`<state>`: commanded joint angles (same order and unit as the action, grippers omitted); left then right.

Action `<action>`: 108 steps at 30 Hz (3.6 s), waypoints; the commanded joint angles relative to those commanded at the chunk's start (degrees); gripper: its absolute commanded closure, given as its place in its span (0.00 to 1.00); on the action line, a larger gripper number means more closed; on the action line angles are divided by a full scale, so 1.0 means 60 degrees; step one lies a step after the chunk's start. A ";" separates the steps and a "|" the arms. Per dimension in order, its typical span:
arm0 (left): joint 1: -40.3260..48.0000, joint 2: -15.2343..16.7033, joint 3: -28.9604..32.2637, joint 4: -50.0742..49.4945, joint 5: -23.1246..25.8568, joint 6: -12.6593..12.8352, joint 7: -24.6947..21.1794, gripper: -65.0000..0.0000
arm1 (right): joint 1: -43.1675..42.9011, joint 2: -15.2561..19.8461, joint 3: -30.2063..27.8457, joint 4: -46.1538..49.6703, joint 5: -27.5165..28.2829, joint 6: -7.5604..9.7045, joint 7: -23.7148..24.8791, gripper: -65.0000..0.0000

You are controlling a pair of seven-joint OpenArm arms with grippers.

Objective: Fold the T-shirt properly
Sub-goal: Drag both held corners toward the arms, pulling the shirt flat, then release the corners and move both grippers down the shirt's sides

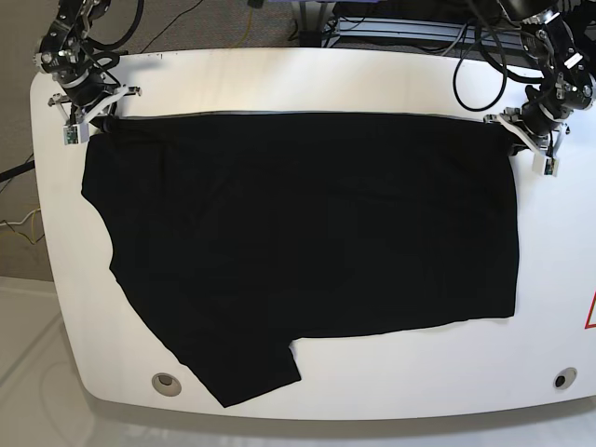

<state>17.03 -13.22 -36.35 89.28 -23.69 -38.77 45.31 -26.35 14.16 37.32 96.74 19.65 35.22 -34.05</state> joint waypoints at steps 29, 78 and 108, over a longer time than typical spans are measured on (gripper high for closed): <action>0.1226 0.0020 -0.0115 0.0551 -0.0168 -0.0059 -0.0002 1.00 | -0.1260 -0.0248 0.0382 0.0401 0.0127 0.0192 -0.0781 1.00; 0.1401 0.0032 -0.0449 0.1857 -0.0082 0.0055 0.0003 0.65 | -0.0915 -0.0284 0.0481 0.1332 -0.0540 0.0321 -0.0521 0.50; 0.0185 -0.0279 -0.0670 0.2124 -0.0231 -0.0205 -0.0171 0.50 | -0.0662 -0.0368 0.0942 0.2474 -0.0475 0.0578 -0.0608 0.50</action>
<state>18.14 -14.89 -40.37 102.02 -25.08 -40.00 44.29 -30.32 11.95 42.97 111.59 16.80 38.69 -37.69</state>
